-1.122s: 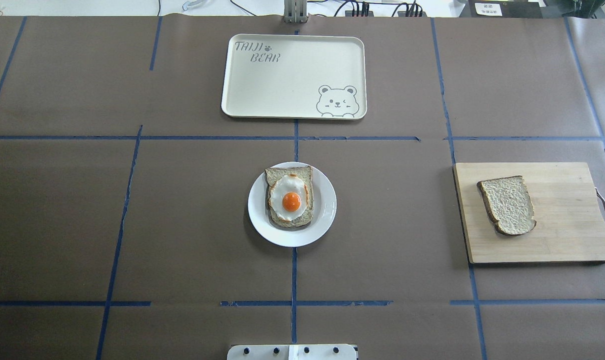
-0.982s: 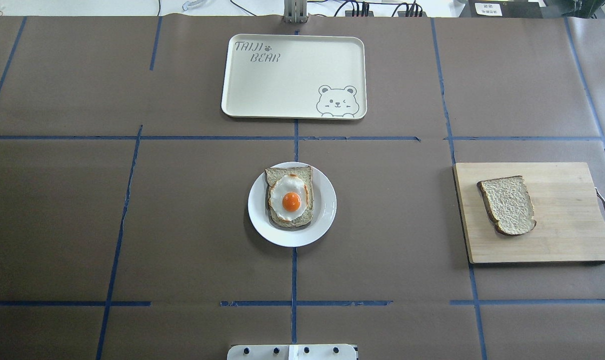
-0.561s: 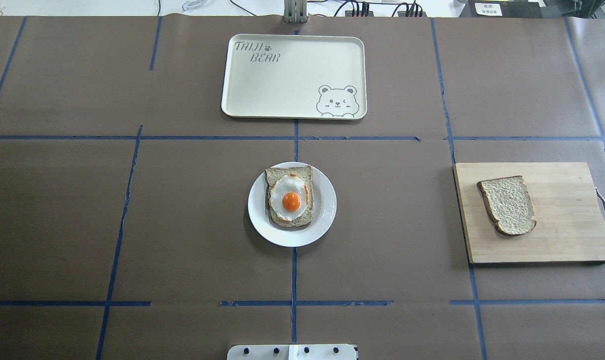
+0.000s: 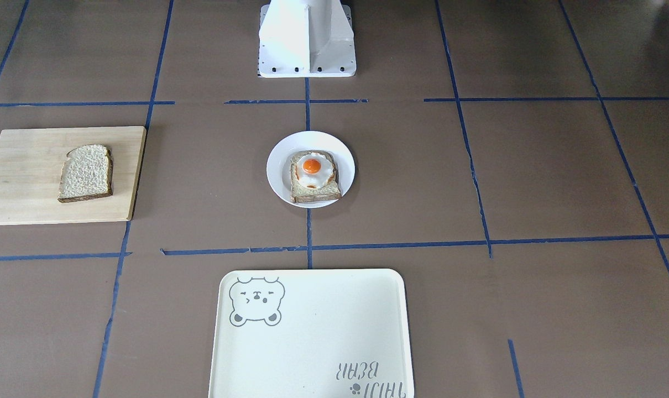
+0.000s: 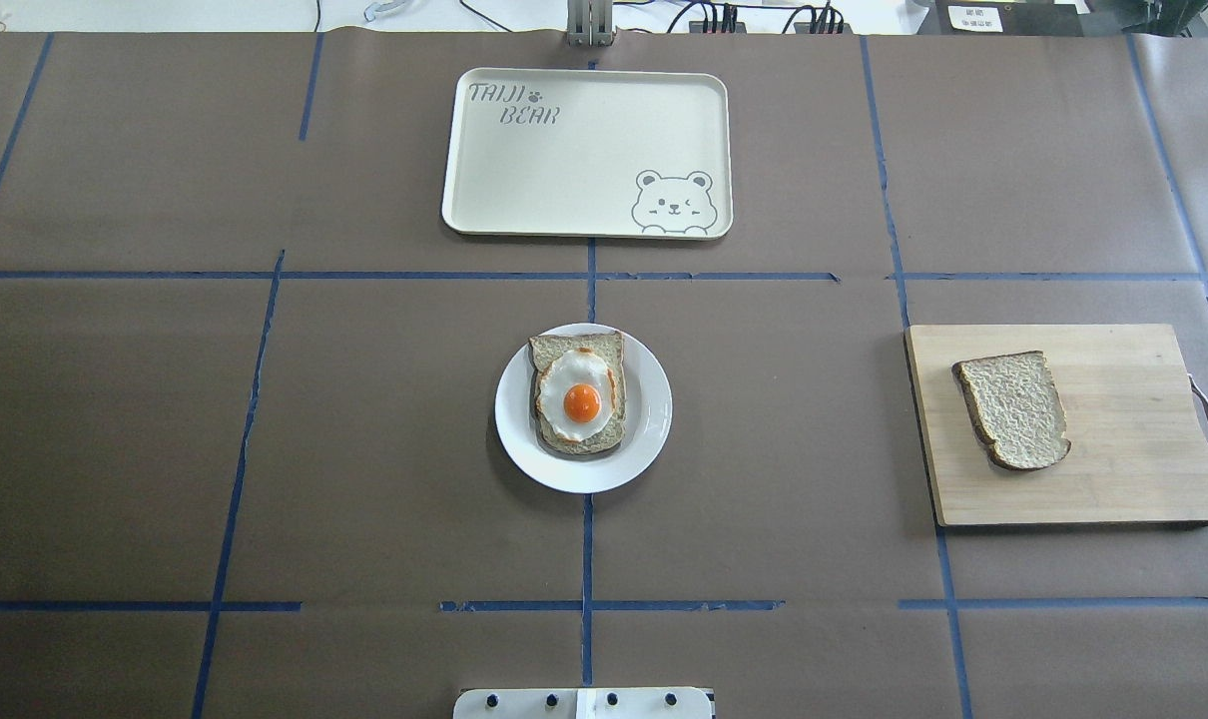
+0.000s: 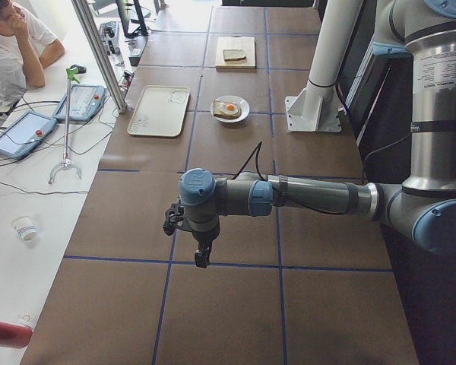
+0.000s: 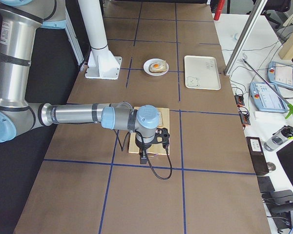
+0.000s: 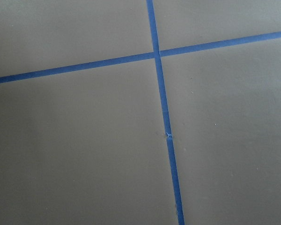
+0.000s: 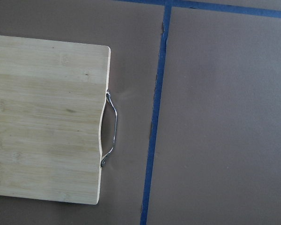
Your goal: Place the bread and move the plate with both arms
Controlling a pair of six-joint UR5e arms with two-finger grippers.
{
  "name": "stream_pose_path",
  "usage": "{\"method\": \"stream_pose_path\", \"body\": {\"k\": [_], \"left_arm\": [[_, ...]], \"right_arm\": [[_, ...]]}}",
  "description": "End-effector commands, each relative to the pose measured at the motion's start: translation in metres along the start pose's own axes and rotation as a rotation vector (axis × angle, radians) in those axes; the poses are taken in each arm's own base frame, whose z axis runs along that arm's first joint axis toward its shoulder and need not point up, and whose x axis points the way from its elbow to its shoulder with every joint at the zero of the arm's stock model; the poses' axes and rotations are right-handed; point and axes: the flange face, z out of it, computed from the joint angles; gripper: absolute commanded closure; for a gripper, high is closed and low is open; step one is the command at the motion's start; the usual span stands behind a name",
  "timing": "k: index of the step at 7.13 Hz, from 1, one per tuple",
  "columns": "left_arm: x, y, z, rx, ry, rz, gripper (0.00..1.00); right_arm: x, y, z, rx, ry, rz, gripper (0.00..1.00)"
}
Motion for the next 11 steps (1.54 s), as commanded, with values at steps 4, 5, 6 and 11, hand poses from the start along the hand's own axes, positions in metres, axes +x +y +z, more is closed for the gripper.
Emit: {"method": "stream_pose_path", "body": {"k": [4, 5, 6, 11], "left_arm": [[0.014, -0.004, 0.013, 0.011, 0.083, 0.038, 0.00], [0.015, -0.006, 0.012, 0.014, 0.083, 0.041, 0.00], [0.015, -0.006, 0.013, 0.013, 0.085, 0.040, 0.00], [0.022, -0.012, 0.007, 0.066, 0.112, 0.055, 0.01]], "right_arm": [[-0.010, -0.009, -0.004, 0.032, -0.023, -0.039, 0.00], [-0.015, -0.011, 0.000, 0.064, -0.022, -0.080, 0.00], [-0.022, -0.013, 0.005, 0.069, -0.057, -0.062, 0.00], [-0.129, -0.037, 0.058, 0.128, -0.143, 0.046, 0.01]]}}
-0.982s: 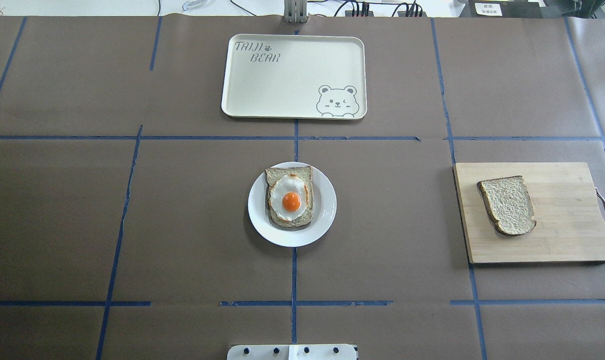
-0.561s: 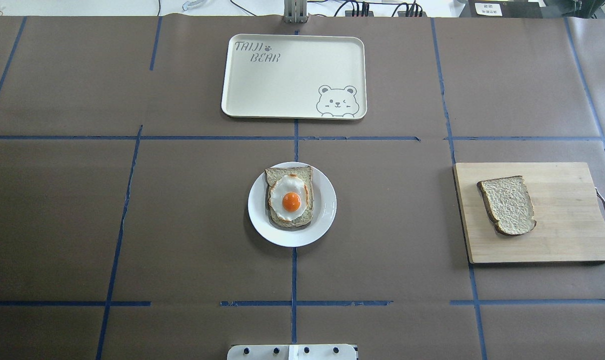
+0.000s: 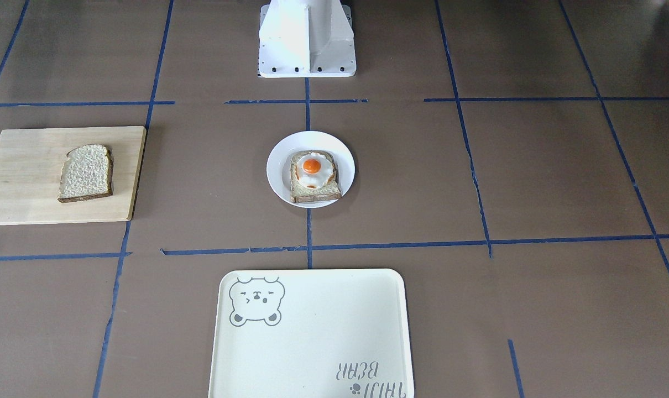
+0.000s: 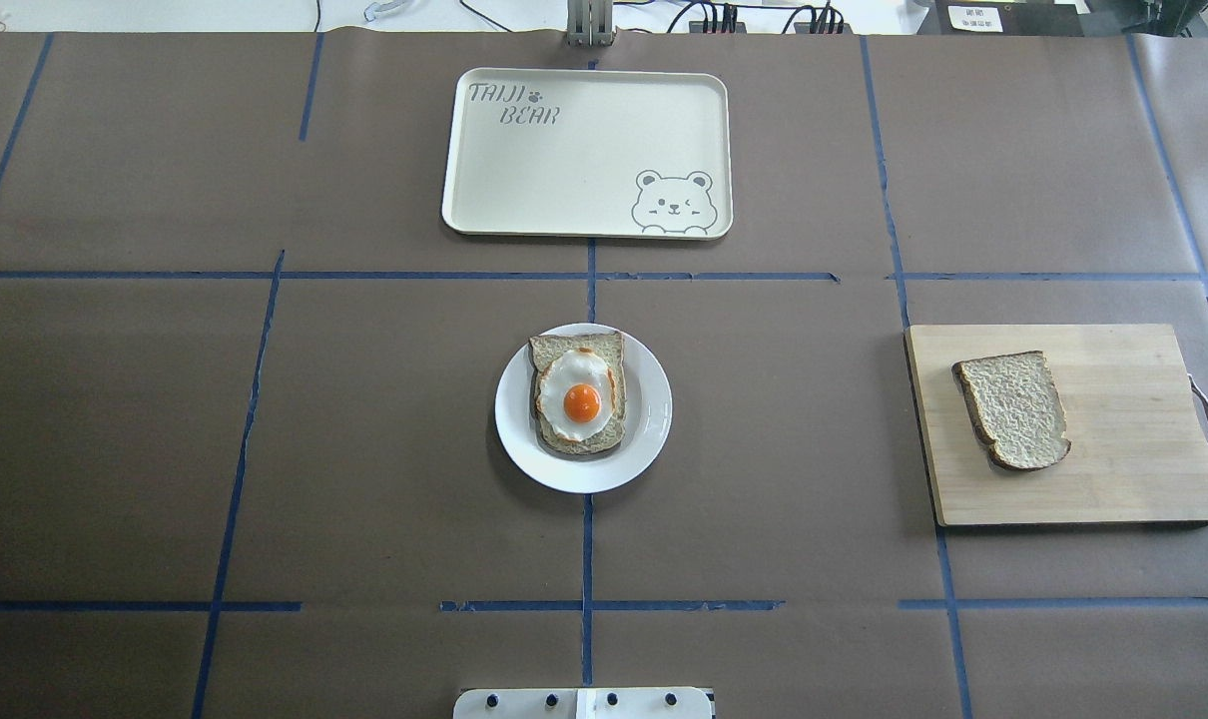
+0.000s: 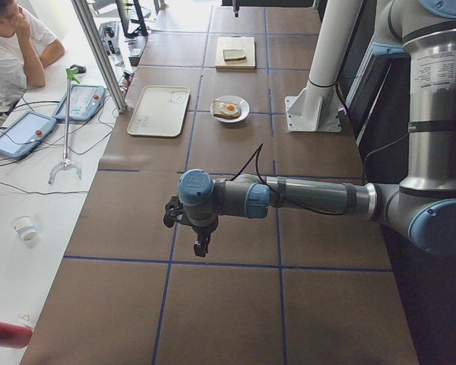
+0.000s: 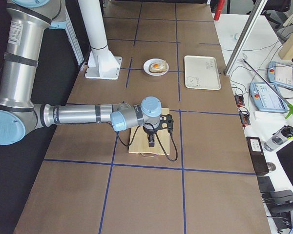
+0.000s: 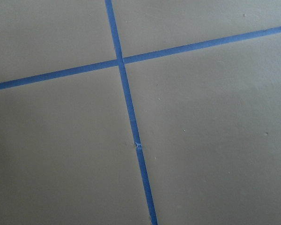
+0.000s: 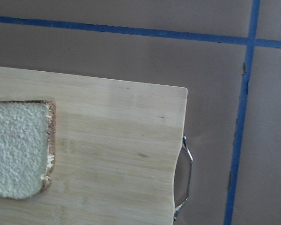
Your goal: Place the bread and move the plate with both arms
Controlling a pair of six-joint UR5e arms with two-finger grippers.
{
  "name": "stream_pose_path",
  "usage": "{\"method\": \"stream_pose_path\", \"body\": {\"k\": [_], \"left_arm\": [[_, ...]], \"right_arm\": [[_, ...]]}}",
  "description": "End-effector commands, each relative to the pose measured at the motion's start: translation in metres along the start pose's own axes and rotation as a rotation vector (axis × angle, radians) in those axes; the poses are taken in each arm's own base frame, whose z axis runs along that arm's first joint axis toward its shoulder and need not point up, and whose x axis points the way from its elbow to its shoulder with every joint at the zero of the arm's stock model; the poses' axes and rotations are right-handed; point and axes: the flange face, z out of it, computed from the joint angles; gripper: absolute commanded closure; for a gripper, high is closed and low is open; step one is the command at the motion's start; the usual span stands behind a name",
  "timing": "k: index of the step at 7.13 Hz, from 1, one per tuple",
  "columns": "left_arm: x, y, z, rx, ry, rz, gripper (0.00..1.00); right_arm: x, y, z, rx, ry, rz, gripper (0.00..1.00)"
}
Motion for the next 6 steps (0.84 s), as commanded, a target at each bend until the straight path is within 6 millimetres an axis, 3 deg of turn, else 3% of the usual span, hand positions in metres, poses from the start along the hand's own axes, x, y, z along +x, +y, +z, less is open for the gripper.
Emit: {"method": "stream_pose_path", "body": {"k": [1, 3, 6], "left_arm": [[0.005, -0.005, -0.004, 0.034, -0.001, 0.045, 0.01], [0.004, -0.001, -0.001, 0.028, 0.000, 0.042, 0.01], [0.005, -0.005, -0.001, 0.037, -0.017, 0.056, 0.00]], "right_arm": [[-0.037, 0.002, 0.038, 0.021, -0.012, 0.060, 0.01], [-0.047, -0.003, 0.071, 0.037, -0.055, 0.130, 0.01], [-0.099, -0.018, 0.122, 0.053, -0.107, 0.197, 0.02]]}}
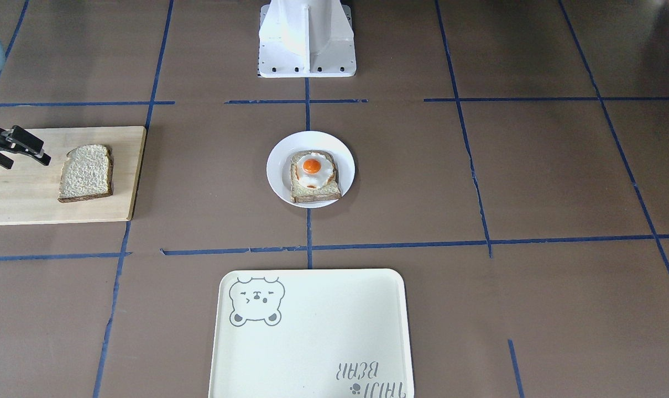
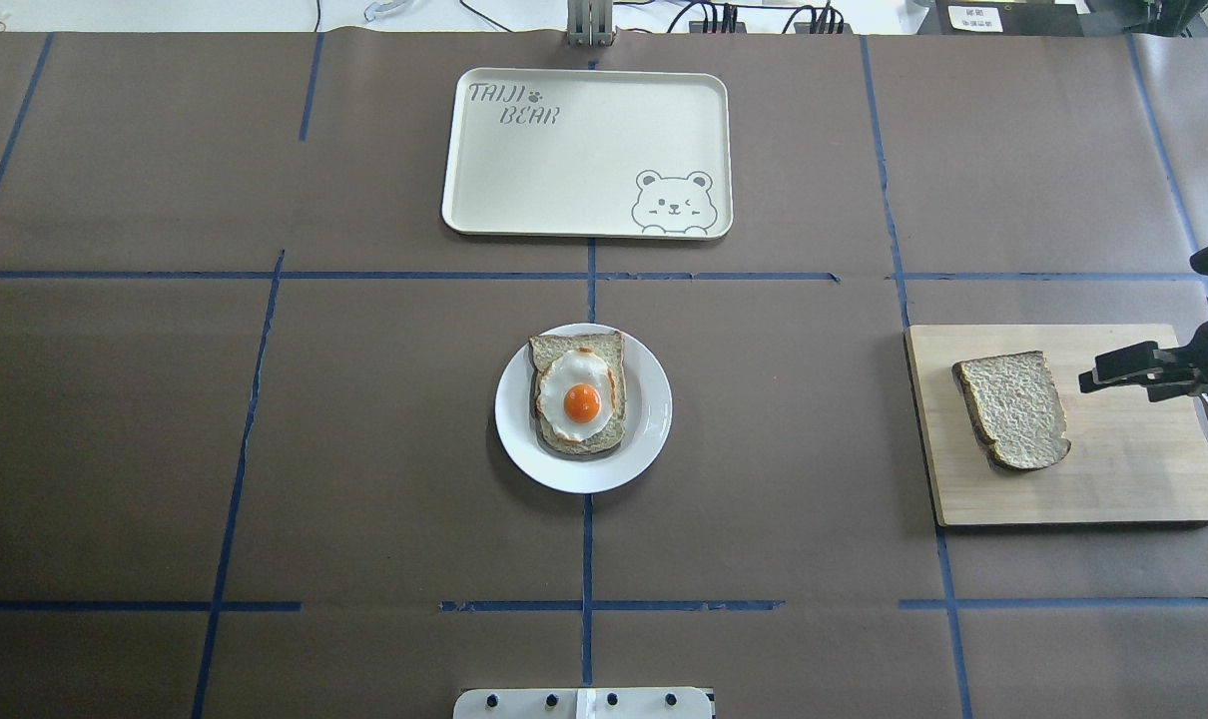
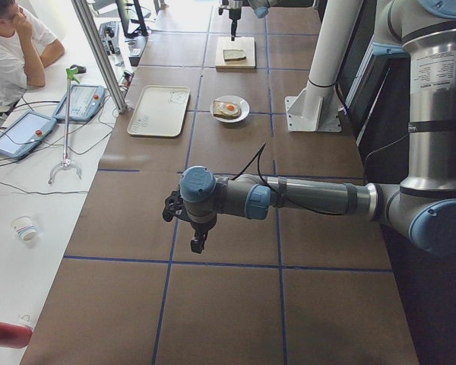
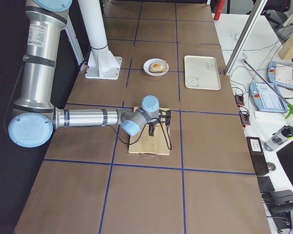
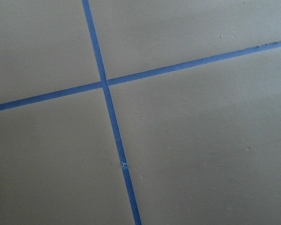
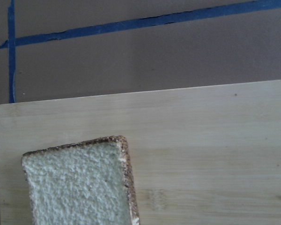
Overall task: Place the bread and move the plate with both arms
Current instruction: 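Reach the right gripper to the bread slice on the bamboo board and grasp it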
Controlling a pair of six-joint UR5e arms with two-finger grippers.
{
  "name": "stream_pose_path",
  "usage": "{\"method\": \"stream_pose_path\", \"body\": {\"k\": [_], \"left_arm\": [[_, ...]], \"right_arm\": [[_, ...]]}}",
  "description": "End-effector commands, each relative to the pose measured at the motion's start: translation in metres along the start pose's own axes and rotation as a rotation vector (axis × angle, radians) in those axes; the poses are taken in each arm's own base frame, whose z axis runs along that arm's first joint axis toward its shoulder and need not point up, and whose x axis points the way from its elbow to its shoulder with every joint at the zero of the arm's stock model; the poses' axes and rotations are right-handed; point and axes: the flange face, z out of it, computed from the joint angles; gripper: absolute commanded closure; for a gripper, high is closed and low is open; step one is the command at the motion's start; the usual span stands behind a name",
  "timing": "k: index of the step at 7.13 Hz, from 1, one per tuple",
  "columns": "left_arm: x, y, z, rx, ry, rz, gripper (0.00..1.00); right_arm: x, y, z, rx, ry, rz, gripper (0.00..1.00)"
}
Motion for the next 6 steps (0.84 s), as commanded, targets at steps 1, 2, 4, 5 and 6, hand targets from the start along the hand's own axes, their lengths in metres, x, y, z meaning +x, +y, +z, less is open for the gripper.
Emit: {"method": "stream_pose_path", "body": {"k": [1, 2, 4, 5, 6], "left_arm": [[-0.002, 0.000, 0.001, 0.001, -0.013, 0.005, 0.00], [-0.002, 0.001, 0.001, 0.001, -0.011, 0.002, 0.00], [-0.003, 0.001, 0.002, 0.000, -0.011, -0.007, 0.00], [-0.002, 0.001, 0.001, 0.001, -0.010, -0.006, 0.00], [-0.002, 0.001, 0.001, 0.000, -0.010, -0.007, 0.00]], "right_arm": [[-0.027, -0.006, 0.024, -0.002, -0.024, 0.031, 0.03], [-0.028, -0.005, 0.026, -0.006, -0.024, 0.029, 0.05], [-0.029, -0.002, 0.033, -0.003, -0.010, 0.024, 0.13], [-0.029, -0.002, 0.035, 0.008, -0.001, 0.021, 0.16], [-0.028, -0.002, 0.037, 0.005, 0.003, 0.022, 0.16]]}}
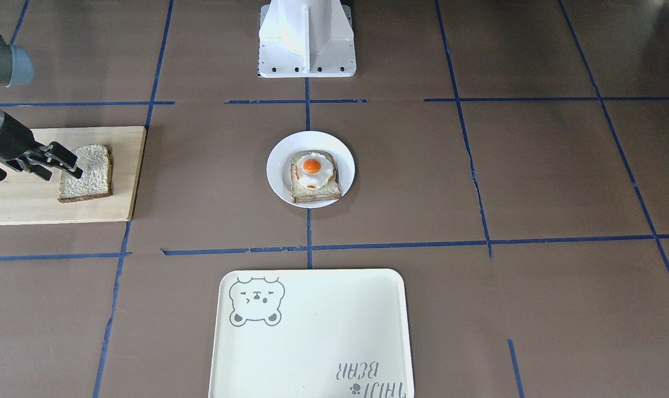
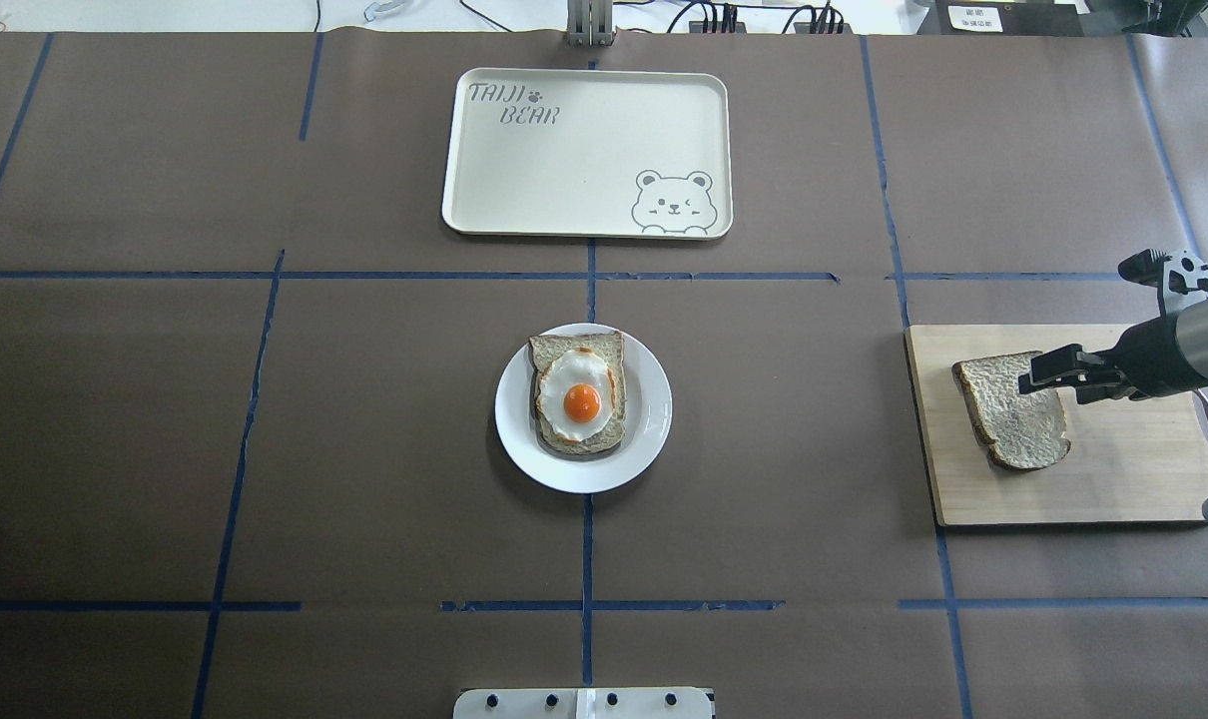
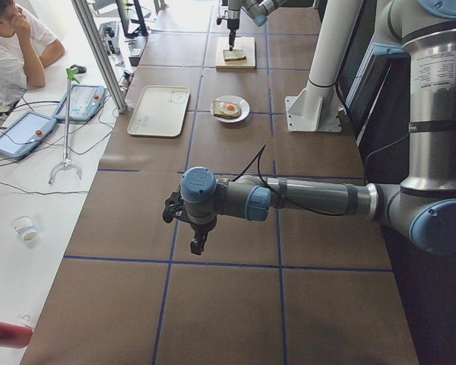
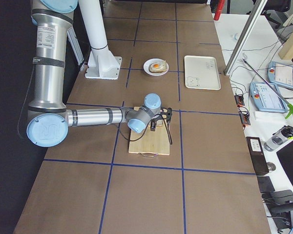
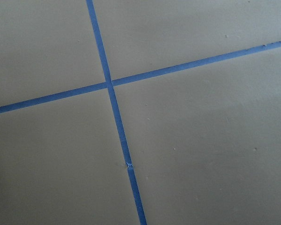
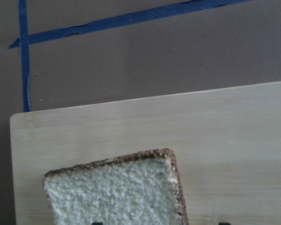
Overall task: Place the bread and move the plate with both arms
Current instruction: 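Reach the right gripper to the bread slice on the bamboo board and grasp it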
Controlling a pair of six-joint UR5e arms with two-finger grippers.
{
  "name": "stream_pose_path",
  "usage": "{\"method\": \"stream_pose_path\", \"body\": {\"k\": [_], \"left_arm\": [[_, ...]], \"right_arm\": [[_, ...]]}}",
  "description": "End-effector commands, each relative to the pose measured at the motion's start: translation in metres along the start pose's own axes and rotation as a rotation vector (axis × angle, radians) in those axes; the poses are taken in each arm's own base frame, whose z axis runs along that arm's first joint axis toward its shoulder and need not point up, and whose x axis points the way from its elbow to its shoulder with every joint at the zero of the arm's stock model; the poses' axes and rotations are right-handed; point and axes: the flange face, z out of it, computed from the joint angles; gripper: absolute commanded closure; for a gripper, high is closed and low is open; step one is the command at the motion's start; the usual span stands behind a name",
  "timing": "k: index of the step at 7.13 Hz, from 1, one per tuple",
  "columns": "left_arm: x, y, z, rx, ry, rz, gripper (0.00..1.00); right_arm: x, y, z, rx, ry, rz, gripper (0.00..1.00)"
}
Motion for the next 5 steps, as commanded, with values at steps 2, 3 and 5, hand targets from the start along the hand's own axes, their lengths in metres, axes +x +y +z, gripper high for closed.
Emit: {"method": "stream_pose_path", "body": {"k": [2, 3, 5], "left_arm": [[0.0007, -0.0001, -0.0006, 0.001, 0.000, 0.000, 0.00], [0.0007, -0.0001, -0.0006, 0.001, 0.000, 0.000, 0.00], [0.0012, -0.0003, -0.0011, 0.002, 0.000, 0.001, 0.00]], "right_arm": [[0.0003, 0.0038, 0.0085, -0.007, 0.013, -0.005, 0.19], [0.0003, 0.0038, 0.0085, -0.007, 0.013, -0.005, 0.37], [0.0018, 0.0044, 0.0090, -0.010, 0.014, -0.008, 0.85]]}}
